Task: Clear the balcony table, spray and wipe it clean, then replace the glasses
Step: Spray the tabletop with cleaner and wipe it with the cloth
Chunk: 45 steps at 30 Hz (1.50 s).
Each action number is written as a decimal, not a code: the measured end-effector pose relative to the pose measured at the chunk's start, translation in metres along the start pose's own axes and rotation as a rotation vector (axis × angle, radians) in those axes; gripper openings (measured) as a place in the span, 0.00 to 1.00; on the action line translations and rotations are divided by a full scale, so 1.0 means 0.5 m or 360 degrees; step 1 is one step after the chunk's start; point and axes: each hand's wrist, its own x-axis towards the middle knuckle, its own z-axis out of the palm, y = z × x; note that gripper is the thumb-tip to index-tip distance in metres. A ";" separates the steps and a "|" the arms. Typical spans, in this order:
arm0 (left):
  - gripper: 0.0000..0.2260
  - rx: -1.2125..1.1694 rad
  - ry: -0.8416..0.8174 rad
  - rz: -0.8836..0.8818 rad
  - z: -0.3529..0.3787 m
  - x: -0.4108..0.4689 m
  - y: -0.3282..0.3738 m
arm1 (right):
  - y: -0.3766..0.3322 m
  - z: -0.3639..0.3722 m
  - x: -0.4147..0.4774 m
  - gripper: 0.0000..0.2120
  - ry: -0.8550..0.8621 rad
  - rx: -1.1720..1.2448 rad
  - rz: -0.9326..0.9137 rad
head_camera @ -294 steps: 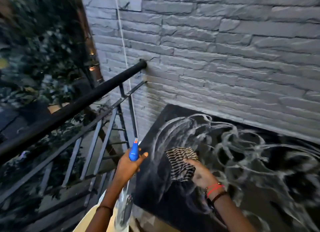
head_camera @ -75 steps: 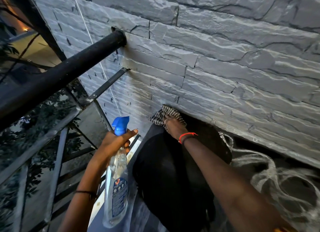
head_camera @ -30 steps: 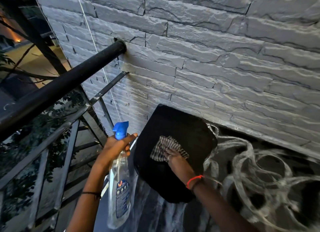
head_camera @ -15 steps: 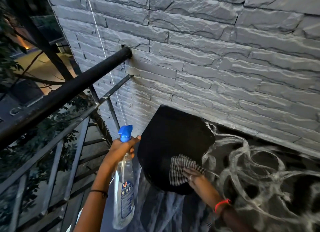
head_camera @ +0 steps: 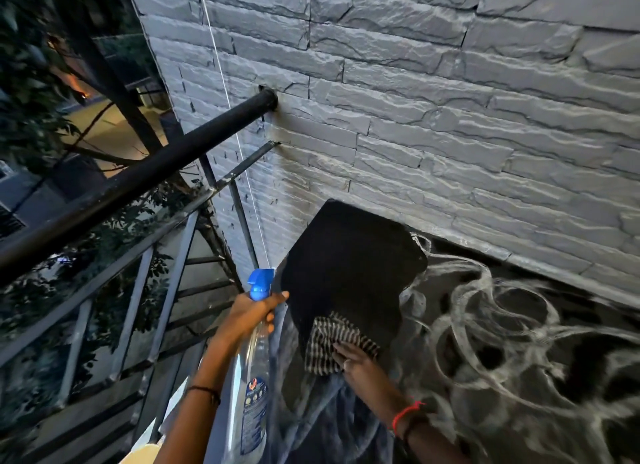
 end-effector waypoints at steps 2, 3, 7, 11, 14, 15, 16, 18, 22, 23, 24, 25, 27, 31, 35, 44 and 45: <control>0.16 0.0004 0.0030 -0.0041 0.005 -0.019 -0.006 | 0.036 -0.021 -0.032 0.24 0.0088 -0.0055 0.0074; 0.16 0.0003 0.0045 -0.0067 0.006 -0.025 -0.009 | 0.044 -0.038 -0.043 0.21 0.0149 -0.0069 0.0129; 0.13 -0.0021 0.0091 -0.0146 0.008 -0.049 -0.021 | 0.049 -0.074 -0.052 0.20 0.0241 -0.0134 0.0220; 0.13 -0.0065 0.0140 -0.0171 0.005 -0.066 -0.025 | 0.046 -0.071 -0.035 0.20 0.0158 -0.0200 0.0090; 0.12 0.0029 0.0150 -0.0154 0.004 -0.079 -0.022 | 0.042 -0.071 -0.041 0.20 0.0133 -0.0326 0.0049; 0.11 0.0067 0.0142 -0.0144 0.004 -0.082 -0.020 | 0.040 -0.073 -0.046 0.20 0.0213 -0.0382 0.0080; 0.11 0.0089 0.0134 -0.0134 0.004 -0.085 -0.020 | 0.037 -0.074 -0.051 0.19 0.0299 -0.0415 0.0129; 0.11 0.0075 0.0162 -0.0127 0.004 -0.092 -0.022 | 0.038 -0.071 -0.052 0.19 0.0333 -0.0392 0.0139; 0.14 -0.0012 0.0310 -0.0137 -0.008 -0.113 -0.040 | 0.035 -0.071 -0.047 0.20 0.0242 -0.0455 0.0025; 0.14 -0.0021 0.0322 -0.0145 -0.012 -0.121 -0.046 | 0.034 -0.071 -0.044 0.20 0.0242 -0.0462 0.0016; 0.14 -0.0008 0.0325 -0.0156 -0.016 -0.133 -0.054 | 0.033 -0.071 -0.045 0.20 0.0255 -0.0479 0.0014; 0.14 0.0026 0.0324 -0.0178 -0.019 -0.145 -0.064 | 0.030 -0.073 -0.046 0.20 0.0264 -0.0487 0.0030; 0.14 0.0127 0.0311 -0.0219 -0.024 -0.168 -0.087 | 0.025 -0.074 -0.049 0.20 0.0287 -0.0469 0.0017; 0.15 0.0160 0.0295 -0.0224 -0.017 -0.217 -0.138 | 0.016 -0.073 -0.054 0.20 0.0305 -0.0448 0.0008; 0.16 0.0132 0.0049 -0.0338 0.021 -0.269 -0.180 | 0.012 -0.073 -0.054 0.21 0.0360 -0.0522 0.0024; 0.11 0.0132 -0.0152 -0.0359 0.048 -0.313 -0.211 | -0.076 0.035 -0.031 0.19 0.0267 -0.1086 -0.0290; 0.11 0.0135 -0.0122 -0.0374 0.046 -0.311 -0.208 | -0.078 0.066 -0.030 0.19 0.0307 -0.1166 -0.0396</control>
